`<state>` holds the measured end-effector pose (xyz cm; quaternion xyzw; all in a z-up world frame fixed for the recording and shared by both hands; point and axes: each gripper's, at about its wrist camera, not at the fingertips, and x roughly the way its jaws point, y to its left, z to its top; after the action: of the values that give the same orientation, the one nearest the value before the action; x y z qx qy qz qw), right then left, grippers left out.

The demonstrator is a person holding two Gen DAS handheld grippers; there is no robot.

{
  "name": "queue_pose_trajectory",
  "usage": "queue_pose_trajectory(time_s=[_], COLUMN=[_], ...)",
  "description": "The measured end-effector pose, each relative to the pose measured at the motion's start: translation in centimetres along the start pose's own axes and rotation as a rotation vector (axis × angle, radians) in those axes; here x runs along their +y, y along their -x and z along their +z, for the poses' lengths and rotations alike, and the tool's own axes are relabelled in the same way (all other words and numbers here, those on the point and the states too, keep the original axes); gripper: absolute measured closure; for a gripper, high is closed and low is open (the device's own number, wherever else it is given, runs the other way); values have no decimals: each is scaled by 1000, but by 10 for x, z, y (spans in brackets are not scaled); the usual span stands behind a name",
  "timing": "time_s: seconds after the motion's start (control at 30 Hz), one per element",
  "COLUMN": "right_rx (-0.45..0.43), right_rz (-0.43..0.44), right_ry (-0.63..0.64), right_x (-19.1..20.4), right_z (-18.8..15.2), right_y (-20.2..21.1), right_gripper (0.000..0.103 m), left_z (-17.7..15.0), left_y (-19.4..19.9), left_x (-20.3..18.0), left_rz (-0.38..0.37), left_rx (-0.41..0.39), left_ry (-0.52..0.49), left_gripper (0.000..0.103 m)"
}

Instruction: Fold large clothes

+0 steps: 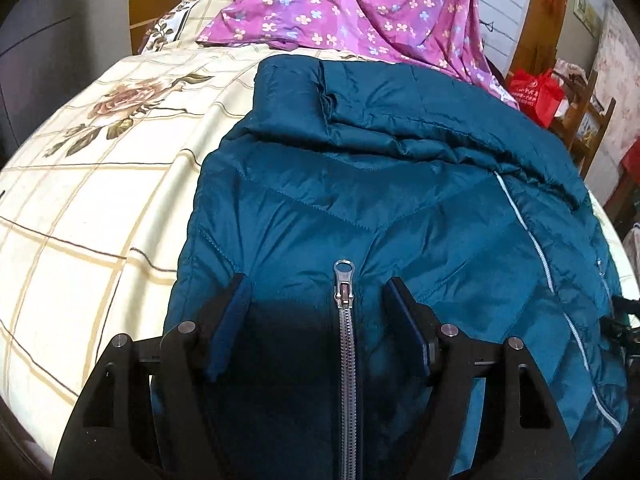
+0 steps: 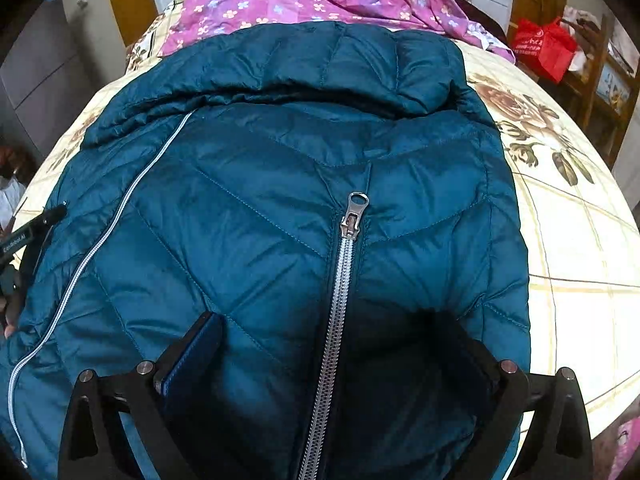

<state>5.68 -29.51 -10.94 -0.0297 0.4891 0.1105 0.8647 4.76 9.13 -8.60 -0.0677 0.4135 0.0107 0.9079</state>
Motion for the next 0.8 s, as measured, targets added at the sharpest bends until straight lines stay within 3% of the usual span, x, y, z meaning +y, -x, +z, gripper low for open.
queue_pose_trajectory(time_s=[0.17, 0.53, 0.67, 0.73, 0.8], right_rx=[1, -2, -94, -132, -116], right_rz=[-3, -25, -27, -35, -23], right_ry=[2, -5, -48, -82, -113], right_x=[0, 1, -9, -20, -35], right_z=[3, 8, 10, 5, -3], right_y=[1, 1, 22, 31, 31], right_gripper=[0, 0, 0, 0, 0], left_z=[0, -1, 0, 3, 5], left_y=[-2, -2, -1, 14, 43], left_x=[-5, -4, -2, 5, 21], left_rz=[44, 41, 30, 34, 14], left_rx=[7, 5, 12, 28, -29], left_ry=[-30, -26, -20, -19, -15], left_gripper=[34, 34, 34, 34, 34])
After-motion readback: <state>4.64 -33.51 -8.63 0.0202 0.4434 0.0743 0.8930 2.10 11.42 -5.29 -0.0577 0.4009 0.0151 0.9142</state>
